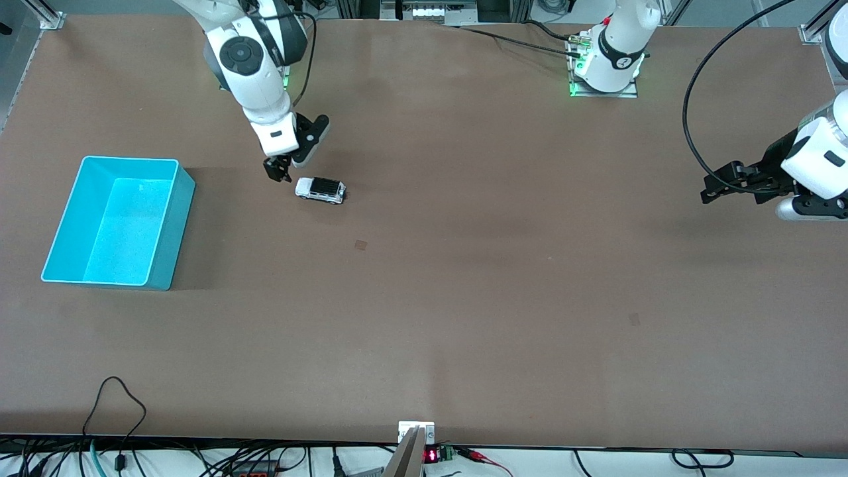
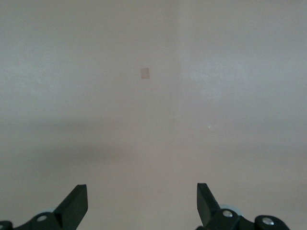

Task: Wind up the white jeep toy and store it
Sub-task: 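Lower the right gripper onto the jeep and close on it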

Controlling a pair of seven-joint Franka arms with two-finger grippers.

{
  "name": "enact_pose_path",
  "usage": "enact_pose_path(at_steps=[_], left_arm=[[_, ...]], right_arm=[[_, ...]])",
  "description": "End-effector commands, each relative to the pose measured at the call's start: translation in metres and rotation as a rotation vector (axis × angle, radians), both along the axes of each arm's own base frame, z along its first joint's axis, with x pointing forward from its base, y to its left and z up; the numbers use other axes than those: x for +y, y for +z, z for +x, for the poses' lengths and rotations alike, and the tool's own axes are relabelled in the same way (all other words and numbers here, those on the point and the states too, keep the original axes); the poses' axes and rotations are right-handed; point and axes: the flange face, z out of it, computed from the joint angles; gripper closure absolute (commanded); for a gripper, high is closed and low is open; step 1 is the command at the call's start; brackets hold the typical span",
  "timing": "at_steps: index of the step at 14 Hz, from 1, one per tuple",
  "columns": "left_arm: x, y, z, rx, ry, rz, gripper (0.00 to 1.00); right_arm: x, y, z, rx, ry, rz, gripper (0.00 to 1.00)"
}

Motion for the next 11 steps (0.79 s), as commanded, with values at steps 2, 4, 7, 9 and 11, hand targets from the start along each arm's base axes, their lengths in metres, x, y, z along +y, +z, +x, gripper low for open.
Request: enact_pose_path(at_steps=[2,4,7,9,11], left_arm=[[-0.001,0.006,-0.001,-0.019,-0.009,0.01,0.0],[0.0,0.007,0.0,-0.022,-0.008,0.011,0.0],[0.0,0.008,-0.001,-0.022,-0.008,0.011,0.0],[0.0,0.008,-0.001,-0.02,-0.008,0.011,0.0],[0.0,0.007,-0.001,-0.019,-0.008,0.011,0.0]], right_arm=[[0.007,-0.03,0.005,0.009,0.015,0.045,0.0],[0.012,-0.044,0.008,-0.006,0.029,0.078,0.0],[0.019,-0.056,0.012,0.006,0.046,0.095,0.0],[0.022,-0.063,0.014,0.001,0.084,0.088,0.0],[0.022,-0.07,0.014,0.011,0.094,0.085,0.0]])
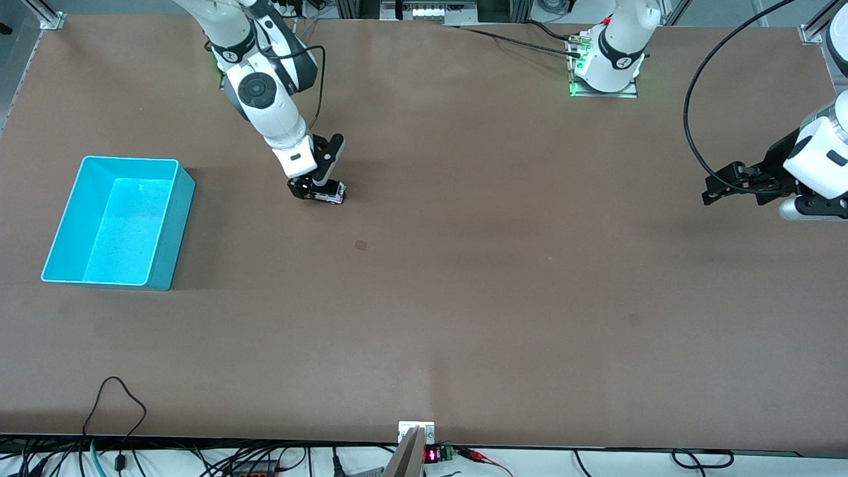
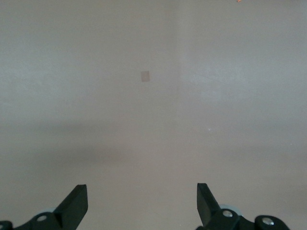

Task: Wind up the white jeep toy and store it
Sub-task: 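Lower the right gripper onto the jeep and close on it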

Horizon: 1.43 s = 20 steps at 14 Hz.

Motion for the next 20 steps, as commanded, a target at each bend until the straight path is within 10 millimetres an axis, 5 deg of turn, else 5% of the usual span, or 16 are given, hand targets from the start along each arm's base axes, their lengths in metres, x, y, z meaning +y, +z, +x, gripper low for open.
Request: enact_pose_path(at_steps=[1,7,14,20], left_arm=[[0.0,0.005,-0.001,-0.008,-0.01,0.011,0.0],[0.0,0.005,0.0,-0.013,-0.008,0.012,0.0],[0.004,0.006,0.0,-0.01,-0.002,0.011,0.0],[0.013,0.002,0.0,-0.004,0.013,0.012,0.0]], right_arm=[[0.004,-0.008,0.004,-0.002,0.025,0.007,0.0],[0.001,-0.023,0.005,0.005,0.028,0.019,0.28],[-0.016,-0.02,0.03,-0.022,-0.026,0.014,0.95],[-0.033,0.041,0.062,-0.063,-0.336,0.001,1.0]])
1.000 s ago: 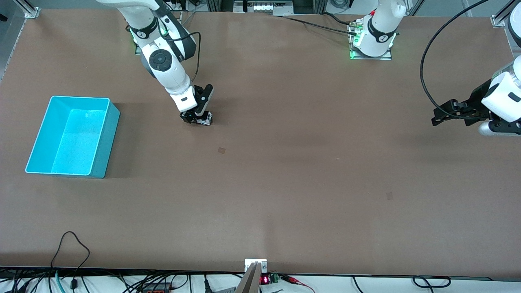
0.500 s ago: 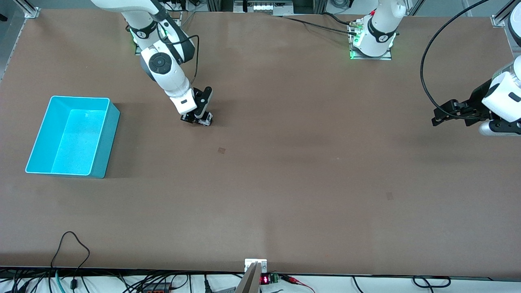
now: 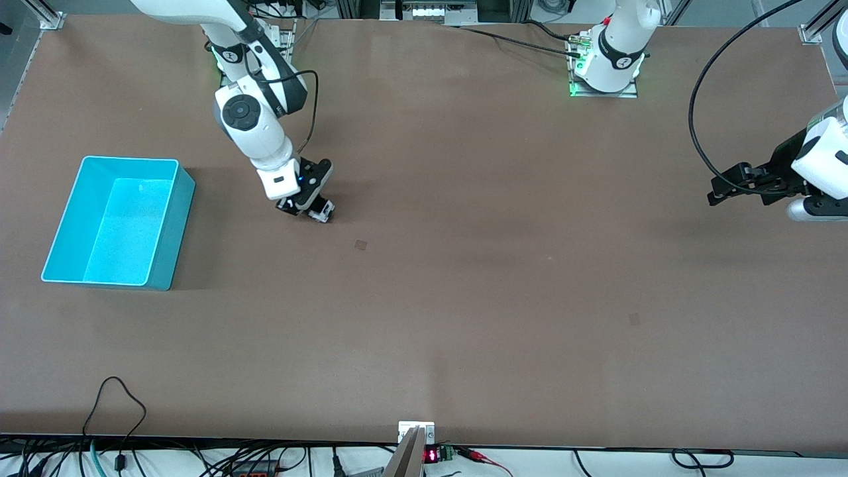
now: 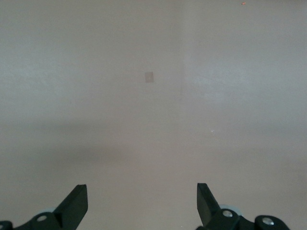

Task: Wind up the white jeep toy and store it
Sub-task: 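Lift the jeep with the right gripper and carry it over the bin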

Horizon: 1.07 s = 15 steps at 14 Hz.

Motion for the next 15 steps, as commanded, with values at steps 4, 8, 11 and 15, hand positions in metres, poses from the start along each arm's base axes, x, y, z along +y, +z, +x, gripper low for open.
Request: enact_pose_path(at_steps=[4,8,11,15], left_arm=[[0.006,0.002,0.0,0.0,0.0,0.004,0.0],[-0.013,0.008,-0.006,0.004,-0.021,0.003,0.0],[-0.007,0.008,-0.006,0.007,-0.009,0.006,0.0],[-0.005,0.009,-0.007,0.012,-0.007,0.006,0.0]], right_arm=[[-0.078,0.088,0.042,-0.011,-0.372,-0.067,1.0],[-0.169,0.138,0.074,0.048,-0.568,-0.122,1.0],[-0.232,0.15,0.084,0.077,-0.726,-0.085,1.0],[-0.322,0.133,0.075,0.112,-0.902,-0.095,1.0]])
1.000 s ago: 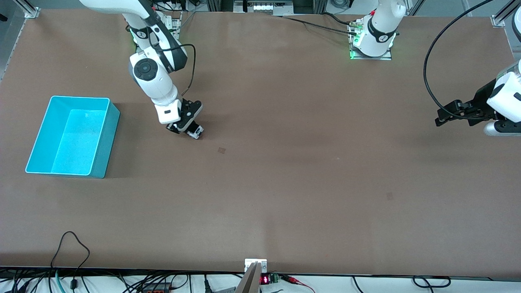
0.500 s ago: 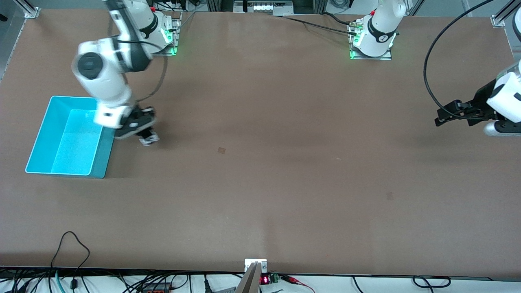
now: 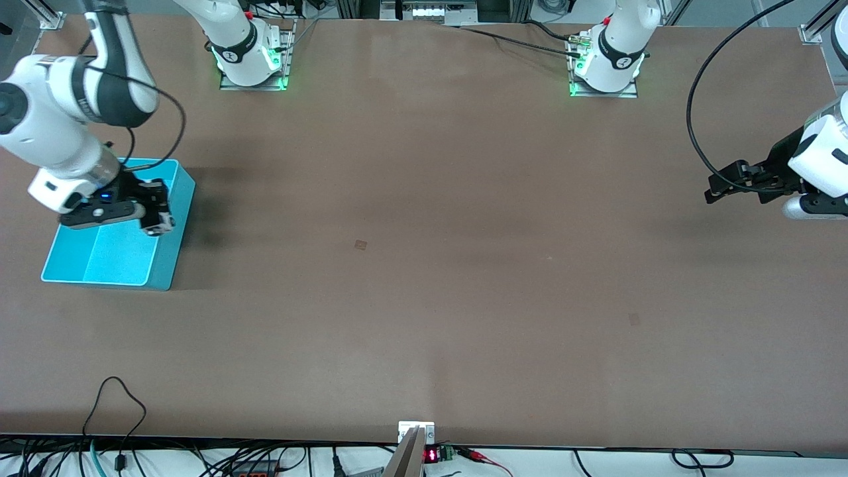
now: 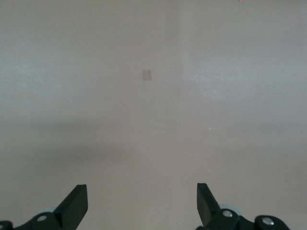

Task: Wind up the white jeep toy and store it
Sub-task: 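Lift the jeep with the right gripper and carry it over the bin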

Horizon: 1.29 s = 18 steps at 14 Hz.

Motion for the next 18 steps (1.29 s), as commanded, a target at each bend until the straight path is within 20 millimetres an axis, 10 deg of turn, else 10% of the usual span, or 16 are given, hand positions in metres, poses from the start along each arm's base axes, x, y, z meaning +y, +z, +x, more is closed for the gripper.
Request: enact_pose_path(at_steps=[1,6,18], left_arm=[[-0.001,0.007,-0.005,0.005,0.0,0.01,0.0],[0.003,0.007,-0.004,0.005,0.001,0.01,0.0],[-0.003,0.007,-0.004,0.003,-0.014,0.011,0.0]], right_arm=[[-0.048,-0.011,-0.005,0.026,-0.116,0.001,1.0],[-0.097,-0.058,-0.008,0.031,-0.239,0.0,0.99],[-0.12,-0.157,-0.011,0.043,-0.284,-0.049,0.89]])
